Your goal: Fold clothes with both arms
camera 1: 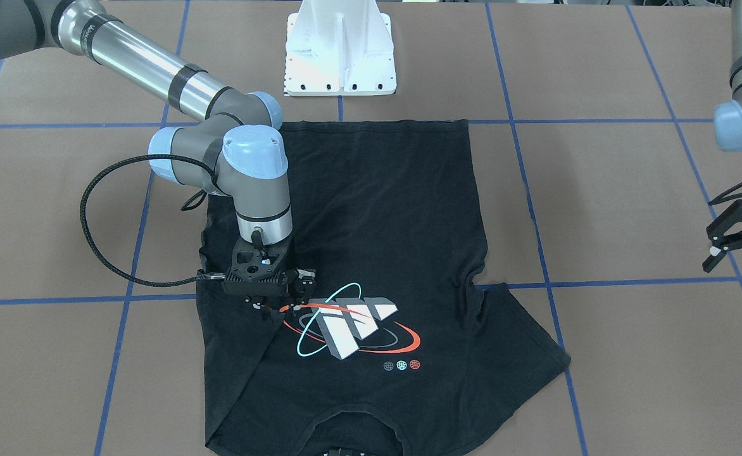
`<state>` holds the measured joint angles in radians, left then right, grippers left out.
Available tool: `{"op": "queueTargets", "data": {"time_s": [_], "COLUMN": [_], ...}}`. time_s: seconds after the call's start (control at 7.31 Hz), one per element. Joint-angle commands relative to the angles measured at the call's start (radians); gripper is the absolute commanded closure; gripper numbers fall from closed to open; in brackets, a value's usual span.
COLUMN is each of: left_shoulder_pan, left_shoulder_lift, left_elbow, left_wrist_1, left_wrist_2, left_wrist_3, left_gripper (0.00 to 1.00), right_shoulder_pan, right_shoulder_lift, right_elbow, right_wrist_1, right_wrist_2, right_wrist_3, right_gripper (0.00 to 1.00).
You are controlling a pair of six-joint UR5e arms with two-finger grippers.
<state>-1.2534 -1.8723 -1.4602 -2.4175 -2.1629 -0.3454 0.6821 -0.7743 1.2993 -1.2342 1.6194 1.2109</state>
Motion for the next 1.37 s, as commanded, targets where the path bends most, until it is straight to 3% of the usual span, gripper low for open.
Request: {"op": "queueTargets", "data": {"time_s": [0.0, 0.14, 0.41, 0.68, 0.96, 1.23], "left_shoulder_pan": [0.124, 0.175, 0.263, 0.337, 0.365, 0.382], "left_shoulder_lift": [-0.103, -0.158, -0.186, -0.229, -0.248, -0.251], "left_elbow": [0.064, 0.139, 0.301, 0.377, 0.425, 0.455], "left_wrist_1": [0.000, -0.023, -0.218, -0.224, -0.238, -0.247], "left_wrist_2": [0.170, 0.210, 0.364, 0.495, 0.522, 0.545], "left_wrist_3": [-0.267, -0.332, -0.497, -0.607, -0.626, -0.626], "left_gripper": [0.00, 0.00, 0.00, 0.03, 0.18, 0.32], "right_shoulder_pan": [0.101, 0.159, 0.278, 0.353, 0.381, 0.383], "right_shoulder_lift": [-0.045, -0.106, -0.244, -0.322, -0.407, -0.411], "right_elbow": [0.117, 0.176, 0.247, 0.256, 0.252, 0.252], "right_wrist_1": [-0.123, -0.134, -0.122, -0.111, 0.032, 0.036], "right_wrist_2": [0.150, 0.209, 0.333, 0.388, 0.433, 0.436], "right_wrist_3": [-0.113, -0.213, -0.397, -0.520, -0.551, -0.553], "right_gripper": [0.00, 0.00, 0.01, 0.01, 0.01, 0.00]}}
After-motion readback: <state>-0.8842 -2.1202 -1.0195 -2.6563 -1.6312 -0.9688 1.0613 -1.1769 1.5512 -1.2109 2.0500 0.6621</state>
